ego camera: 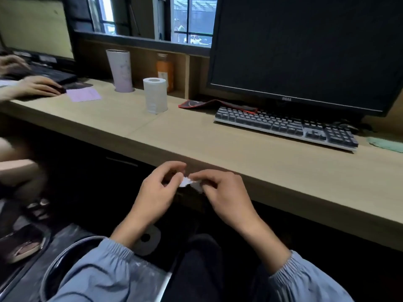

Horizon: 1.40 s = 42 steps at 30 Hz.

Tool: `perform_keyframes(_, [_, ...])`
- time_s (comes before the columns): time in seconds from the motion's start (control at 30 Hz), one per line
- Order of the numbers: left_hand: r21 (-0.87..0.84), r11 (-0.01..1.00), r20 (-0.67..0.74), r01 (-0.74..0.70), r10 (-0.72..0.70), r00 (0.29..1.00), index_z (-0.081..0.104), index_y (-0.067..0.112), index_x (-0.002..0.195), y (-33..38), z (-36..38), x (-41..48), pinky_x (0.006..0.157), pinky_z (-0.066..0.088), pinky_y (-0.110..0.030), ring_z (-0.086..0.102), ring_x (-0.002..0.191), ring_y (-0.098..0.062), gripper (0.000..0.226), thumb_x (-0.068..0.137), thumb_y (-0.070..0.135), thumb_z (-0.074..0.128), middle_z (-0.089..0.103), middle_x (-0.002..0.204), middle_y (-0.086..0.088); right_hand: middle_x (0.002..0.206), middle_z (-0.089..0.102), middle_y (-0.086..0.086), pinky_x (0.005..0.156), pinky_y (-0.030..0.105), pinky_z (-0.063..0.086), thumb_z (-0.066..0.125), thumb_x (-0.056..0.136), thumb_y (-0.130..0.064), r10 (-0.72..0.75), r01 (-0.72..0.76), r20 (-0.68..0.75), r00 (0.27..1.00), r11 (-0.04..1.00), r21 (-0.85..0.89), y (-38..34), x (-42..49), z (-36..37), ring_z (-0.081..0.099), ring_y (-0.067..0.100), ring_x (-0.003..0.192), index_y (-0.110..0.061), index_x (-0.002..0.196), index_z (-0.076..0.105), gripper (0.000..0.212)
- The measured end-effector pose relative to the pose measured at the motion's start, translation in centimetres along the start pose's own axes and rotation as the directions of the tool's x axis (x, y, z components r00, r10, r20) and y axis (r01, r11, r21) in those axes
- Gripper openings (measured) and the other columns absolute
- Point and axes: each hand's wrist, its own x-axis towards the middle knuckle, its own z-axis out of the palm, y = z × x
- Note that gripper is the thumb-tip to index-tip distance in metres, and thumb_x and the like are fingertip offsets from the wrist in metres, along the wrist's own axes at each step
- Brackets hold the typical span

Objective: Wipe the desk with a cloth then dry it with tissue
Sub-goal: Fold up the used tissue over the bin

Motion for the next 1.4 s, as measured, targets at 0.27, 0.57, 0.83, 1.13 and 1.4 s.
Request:
perform_keyframes(0.27, [-0.203, 0.967, 0.020, 0.154, -0.154, 0.988, 0.078, 0.015, 0.098, -2.9, -0.4, -2.0, 0.074, 0.055, -0.026, 0.072, 0.086, -0.010, 0.007, 0.096, 0.009, 0.074, 0.079, 0.098, -0.001, 0.092, 0.078, -0.012, 0.089, 0.038, 0.059, 0.070, 0.090, -0.009, 0.269, -0.231, -0.063, 0.961, 0.907, 0.352, 1.8, -0.2, 5.0, 0.073, 0.006, 0.092, -0.023, 0.094, 0.079, 0.017])
perform_keyframes(0.57, [-0.164, 0.967, -0.048, 0.196, -0.206, 0.977, 0.076, 0.023, 0.101, -7.2, -2.5, -3.9, 0.085, 0.056, -0.032, 0.075, 0.095, -0.014, 0.013, 0.091, 0.015, 0.080, 0.079, 0.098, 0.001, 0.090, 0.077, 0.006, 0.091, 0.049, 0.059, 0.077, 0.088, -0.010, 0.353, -0.326, 0.071, 0.933, 0.746, 0.580, 1.9, -0.5, 11.2, 0.074, 0.028, 0.091, -0.017, 0.090, 0.077, 0.007])
perform_keyframes(0.83, [-0.216, 0.913, -0.165, 0.346, -0.383, 0.909, 0.081, 0.022, 0.097, -11.2, -6.0, -6.8, 0.083, 0.055, -0.032, 0.075, 0.092, -0.014, 0.012, 0.089, 0.013, 0.083, 0.081, 0.097, 0.001, 0.110, 0.078, -0.005, 0.102, 0.040, 0.054, 0.064, 0.097, -0.006, 0.203, -0.363, 0.340, 0.918, 0.773, 0.521, 2.7, -1.3, 15.8, 0.071, 0.011, 0.110, -0.023, 0.110, 0.080, 0.027])
perform_keyframes(1.13, [-0.482, 0.727, -0.143, 0.489, -0.616, 0.775, 0.074, 0.012, 0.116, -15.0, -9.1, -10.5, 0.079, 0.057, -0.037, 0.071, 0.088, -0.019, 0.019, 0.098, 0.008, 0.069, 0.079, 0.093, -0.009, 0.094, 0.078, -0.008, 0.090, 0.036, 0.059, 0.079, 0.089, -0.018, 0.170, -0.353, 0.403, 0.899, 0.826, 0.439, 2.8, -1.6, 23.2, 0.073, 0.009, 0.092, -0.024, 0.098, 0.080, 0.011])
perform_keyframes(1.4, [-0.461, 0.731, -0.240, 0.504, -0.649, 0.722, 0.074, 0.010, 0.106, -19.9, -11.3, -13.0, 0.088, 0.062, -0.039, 0.074, 0.105, -0.024, 0.011, 0.096, 0.010, 0.075, 0.078, 0.110, -0.010, 0.094, 0.078, 0.000, 0.091, 0.044, 0.060, 0.077, 0.089, -0.010, 0.177, -0.448, 0.514, 0.840, 0.760, 0.471, 3.1, -1.9, 29.6, 0.074, 0.019, 0.093, -0.018, 0.096, 0.078, 0.011])
